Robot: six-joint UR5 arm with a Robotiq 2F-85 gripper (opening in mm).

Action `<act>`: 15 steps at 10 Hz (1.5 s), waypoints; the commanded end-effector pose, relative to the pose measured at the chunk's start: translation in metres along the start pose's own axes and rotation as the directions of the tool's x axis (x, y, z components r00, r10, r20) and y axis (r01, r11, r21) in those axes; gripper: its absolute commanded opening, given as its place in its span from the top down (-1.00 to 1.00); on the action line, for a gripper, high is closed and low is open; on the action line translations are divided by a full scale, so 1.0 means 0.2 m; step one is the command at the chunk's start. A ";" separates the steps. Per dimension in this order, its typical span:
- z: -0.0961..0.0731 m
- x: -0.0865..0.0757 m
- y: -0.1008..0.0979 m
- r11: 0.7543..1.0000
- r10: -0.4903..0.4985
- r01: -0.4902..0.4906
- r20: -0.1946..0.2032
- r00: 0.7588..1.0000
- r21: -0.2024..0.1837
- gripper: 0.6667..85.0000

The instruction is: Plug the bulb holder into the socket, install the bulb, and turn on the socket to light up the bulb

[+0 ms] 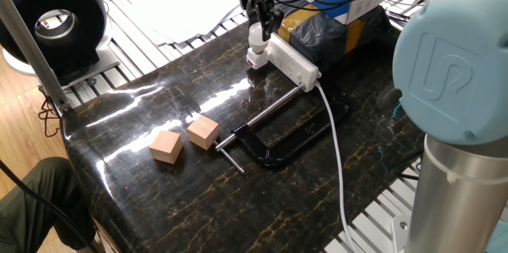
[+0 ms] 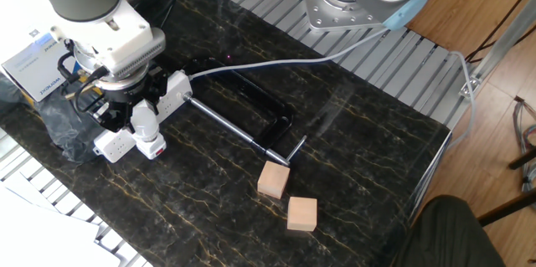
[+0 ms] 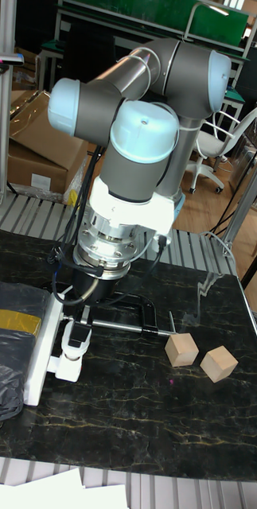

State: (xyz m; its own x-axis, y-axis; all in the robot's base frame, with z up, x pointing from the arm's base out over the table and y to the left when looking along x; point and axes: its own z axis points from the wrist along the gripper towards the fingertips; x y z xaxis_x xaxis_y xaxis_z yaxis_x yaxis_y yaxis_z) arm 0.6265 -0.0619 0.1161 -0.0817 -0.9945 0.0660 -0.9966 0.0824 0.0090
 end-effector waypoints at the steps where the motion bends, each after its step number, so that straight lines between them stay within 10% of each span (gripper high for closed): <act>1: 0.00 -0.02 0.01 1.000 0.031 -0.031 0.015 0.999 -0.005 0.99; 15: 0.00 -0.03 0.04 0.978 0.206 -0.205 0.012 0.979 -0.034 0.99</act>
State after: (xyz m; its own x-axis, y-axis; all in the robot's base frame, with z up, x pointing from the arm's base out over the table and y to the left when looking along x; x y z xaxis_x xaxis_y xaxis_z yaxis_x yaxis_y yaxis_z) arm 0.6197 -0.0566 0.1148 -0.2489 -0.9665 0.0634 -0.9676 0.2510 0.0275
